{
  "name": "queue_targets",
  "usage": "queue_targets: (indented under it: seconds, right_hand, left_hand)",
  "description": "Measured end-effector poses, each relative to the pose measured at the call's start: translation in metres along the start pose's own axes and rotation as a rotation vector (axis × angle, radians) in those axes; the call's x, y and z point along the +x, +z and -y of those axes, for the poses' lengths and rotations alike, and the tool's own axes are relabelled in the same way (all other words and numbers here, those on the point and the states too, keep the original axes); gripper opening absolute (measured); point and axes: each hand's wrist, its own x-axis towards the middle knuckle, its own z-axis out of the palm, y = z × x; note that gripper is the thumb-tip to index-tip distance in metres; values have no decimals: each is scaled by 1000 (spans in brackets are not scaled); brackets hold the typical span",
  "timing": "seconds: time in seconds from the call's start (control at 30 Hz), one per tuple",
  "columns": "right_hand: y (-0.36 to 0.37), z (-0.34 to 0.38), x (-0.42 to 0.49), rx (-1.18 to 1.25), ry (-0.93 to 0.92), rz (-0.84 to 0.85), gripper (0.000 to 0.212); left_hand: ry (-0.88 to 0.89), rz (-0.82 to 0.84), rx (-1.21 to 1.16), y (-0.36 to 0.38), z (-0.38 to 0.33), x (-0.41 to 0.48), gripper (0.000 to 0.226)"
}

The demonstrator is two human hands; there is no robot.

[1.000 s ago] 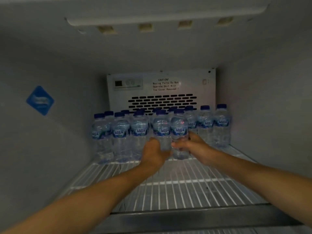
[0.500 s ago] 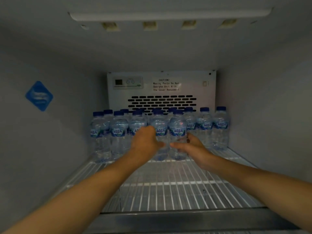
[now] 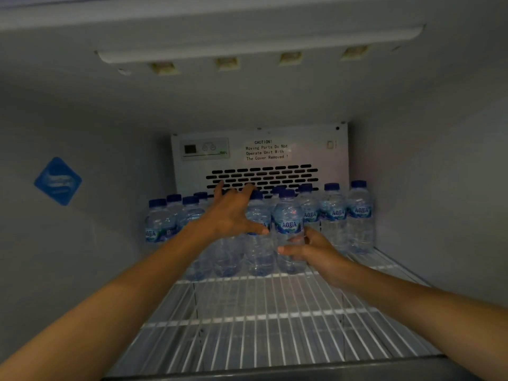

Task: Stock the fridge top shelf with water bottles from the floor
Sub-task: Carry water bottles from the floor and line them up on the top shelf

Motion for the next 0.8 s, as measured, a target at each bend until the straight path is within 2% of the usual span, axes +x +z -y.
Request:
queue_targets:
  seconds: [0.27,0.4,0.5,0.6,0.67,0.8]
  right_hand:
    - [8,-9,-3,-12,-67,-14,57]
    - [11,-6,-6,-97,-96,-31,60]
    - [11,-5,-3,-155,-73,-75,73]
    - [9,-1,-2,-169,-46,-102,65]
    - [7,2,-2,-165,-41,-91,57]
    - [5,6,-3,-166,-29,-76,64]
  left_hand:
    - [25,-67,87,4,-1,-2,103]
    - [56,-96,106,1,-4,-6,99]
    - [168,-331,186,9,-5,-16,89]
    - [370,-562,137,26,-13,-33,54]
    - [533,-540,194,39,-15,-51,34]
    - [695,-304,522,69,-5,-69,30]
